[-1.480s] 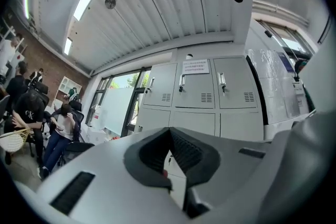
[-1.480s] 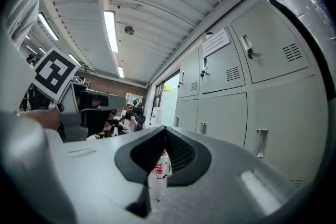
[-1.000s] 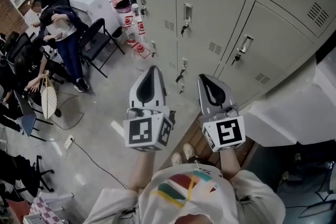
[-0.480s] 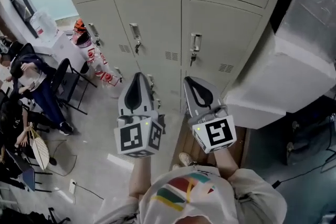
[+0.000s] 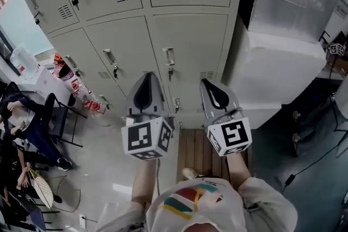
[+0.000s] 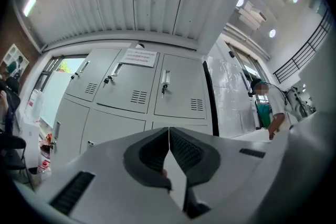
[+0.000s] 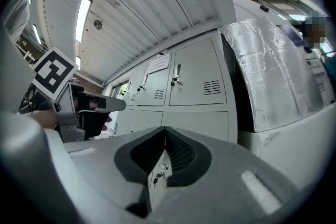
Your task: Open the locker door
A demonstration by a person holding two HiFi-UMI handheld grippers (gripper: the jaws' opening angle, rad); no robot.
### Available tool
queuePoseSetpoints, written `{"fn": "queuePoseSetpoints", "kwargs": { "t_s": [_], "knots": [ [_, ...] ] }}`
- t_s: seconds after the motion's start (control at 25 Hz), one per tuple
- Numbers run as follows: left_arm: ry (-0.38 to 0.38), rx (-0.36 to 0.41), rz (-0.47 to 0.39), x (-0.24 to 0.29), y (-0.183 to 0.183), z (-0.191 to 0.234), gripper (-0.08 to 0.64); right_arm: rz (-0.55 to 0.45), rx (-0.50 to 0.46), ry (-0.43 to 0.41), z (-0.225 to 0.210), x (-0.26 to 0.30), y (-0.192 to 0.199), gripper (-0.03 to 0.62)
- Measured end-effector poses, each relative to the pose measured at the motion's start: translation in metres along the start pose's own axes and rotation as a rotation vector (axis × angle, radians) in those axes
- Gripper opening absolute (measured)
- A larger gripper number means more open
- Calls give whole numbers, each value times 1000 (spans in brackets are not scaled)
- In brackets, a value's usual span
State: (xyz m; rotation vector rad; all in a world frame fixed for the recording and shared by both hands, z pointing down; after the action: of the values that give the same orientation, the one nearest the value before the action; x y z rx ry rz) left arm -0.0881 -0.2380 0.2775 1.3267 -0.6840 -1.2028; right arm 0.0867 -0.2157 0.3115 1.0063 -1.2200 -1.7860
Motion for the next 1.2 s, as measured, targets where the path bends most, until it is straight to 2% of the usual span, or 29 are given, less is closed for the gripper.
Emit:
{"fn": "queuePoseSetpoints", "kwargs": {
  "t_s": [0.2,0.4,0.56,0.72,0.84,0.92,1.04,1.2],
  "knots": [
    [31,39,-16,12,-7,-12,17,-13,-29,25,-20,2,-4,5],
    [37,68,-33,21,-14,-12,17,-31,-81,-23,-30,19,-23,6],
    [60,78,-66,33,-33,-8,17,-107,-112,-102,-42,56,-70,20],
    [63,94,-116,44,-55,-7,18,-221,-141,-141,-59,103,-134,112],
    [78,101,-120,51,-63,-6,19,-285,-126,-158,-64,139,-176,179],
    [86,90,-115,56,-66,-3,23,-301,-101,-168,-65,164,-197,204],
    [86,72,-110,65,-69,1,64,-283,-45,-173,-69,203,-219,206],
    [62,86,-116,72,-72,7,64,-256,-14,-154,-73,243,-235,206]
  ]
}}
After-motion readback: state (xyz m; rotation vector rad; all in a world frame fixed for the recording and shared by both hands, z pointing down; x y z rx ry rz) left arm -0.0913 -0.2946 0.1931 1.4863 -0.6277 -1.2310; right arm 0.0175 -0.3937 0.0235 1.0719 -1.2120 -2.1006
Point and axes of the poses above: the fingertips, and each gripper's own axes: x forward along the fingers, z to its left, y out of its underside, the point moved 6 cm from there along -x, backward along the fingers, and after that the axes turned 5 degrees about -x, right-handed, at the moved point
